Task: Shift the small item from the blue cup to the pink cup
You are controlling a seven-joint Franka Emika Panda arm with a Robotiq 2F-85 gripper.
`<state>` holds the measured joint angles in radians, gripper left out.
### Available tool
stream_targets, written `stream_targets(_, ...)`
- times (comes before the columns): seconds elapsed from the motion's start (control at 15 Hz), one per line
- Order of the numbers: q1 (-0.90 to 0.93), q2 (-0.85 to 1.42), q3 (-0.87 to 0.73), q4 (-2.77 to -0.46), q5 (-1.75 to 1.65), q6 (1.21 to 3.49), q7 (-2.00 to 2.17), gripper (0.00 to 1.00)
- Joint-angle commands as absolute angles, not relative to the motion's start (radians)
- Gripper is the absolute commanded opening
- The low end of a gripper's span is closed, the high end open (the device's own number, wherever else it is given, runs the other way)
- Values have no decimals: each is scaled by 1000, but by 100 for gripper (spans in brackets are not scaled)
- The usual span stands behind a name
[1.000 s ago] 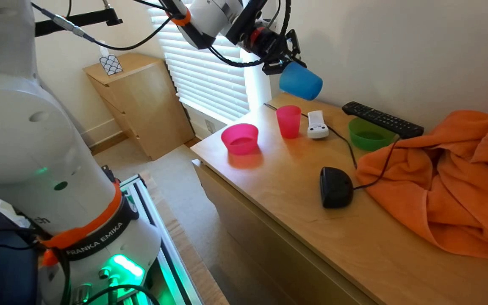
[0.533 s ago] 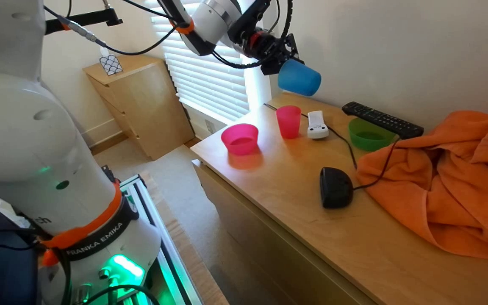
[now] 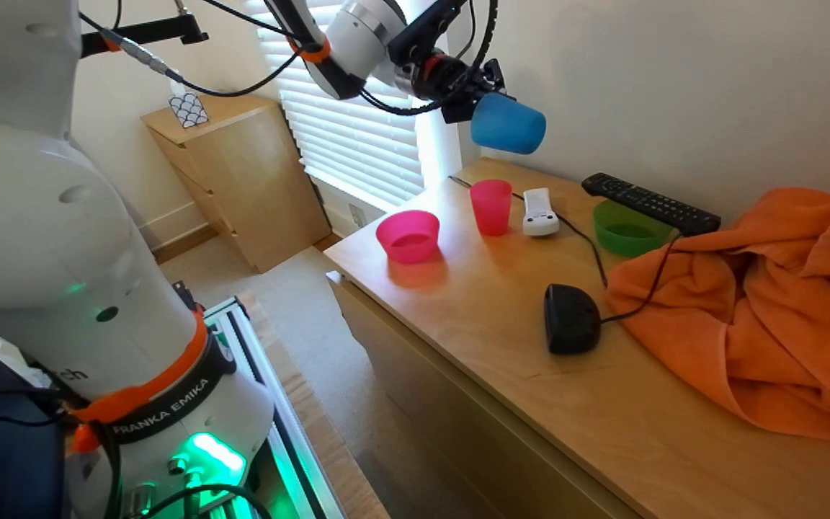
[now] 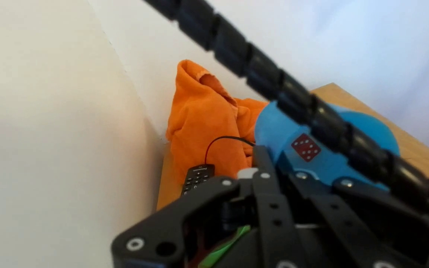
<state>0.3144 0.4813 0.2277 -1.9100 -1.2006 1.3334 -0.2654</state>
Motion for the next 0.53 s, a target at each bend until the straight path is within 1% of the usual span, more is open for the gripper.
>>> stream_targets(0.0, 311, 489, 237, -1922, -1259, 1313, -366, 1)
stream_targets(0.47, 314, 490, 237, -1938, -1320, 1293, -498, 1)
